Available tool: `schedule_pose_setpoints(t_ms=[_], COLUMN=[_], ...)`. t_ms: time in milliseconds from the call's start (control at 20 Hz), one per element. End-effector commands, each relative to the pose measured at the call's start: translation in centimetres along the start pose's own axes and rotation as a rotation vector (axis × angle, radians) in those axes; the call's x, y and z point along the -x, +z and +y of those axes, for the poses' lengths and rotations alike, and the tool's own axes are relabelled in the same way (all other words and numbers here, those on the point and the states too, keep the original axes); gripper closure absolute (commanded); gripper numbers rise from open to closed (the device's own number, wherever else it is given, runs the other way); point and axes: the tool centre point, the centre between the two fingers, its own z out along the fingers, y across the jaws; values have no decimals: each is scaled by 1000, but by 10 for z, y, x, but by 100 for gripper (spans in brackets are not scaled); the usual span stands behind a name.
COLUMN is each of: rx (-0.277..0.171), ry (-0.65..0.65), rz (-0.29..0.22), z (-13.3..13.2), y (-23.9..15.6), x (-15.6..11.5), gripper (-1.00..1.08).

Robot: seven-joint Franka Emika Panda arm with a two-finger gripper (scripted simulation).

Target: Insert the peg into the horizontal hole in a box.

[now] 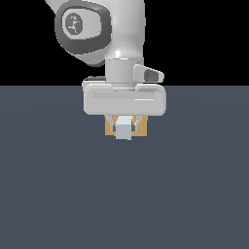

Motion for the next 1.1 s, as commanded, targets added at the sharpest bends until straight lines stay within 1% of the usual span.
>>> schedule_pose_setpoints(t_ms=[0, 400, 550, 750, 1050], rx=[1, 2, 2, 2, 4], ry=[0, -1, -1, -1, -2], rz=[0, 0, 0, 1, 1], z=[1, 2, 2, 1, 1], y=[0, -1, -1, -2, -3], x=[0, 0, -6, -25, -71], gripper=[108, 108, 108, 108, 108])
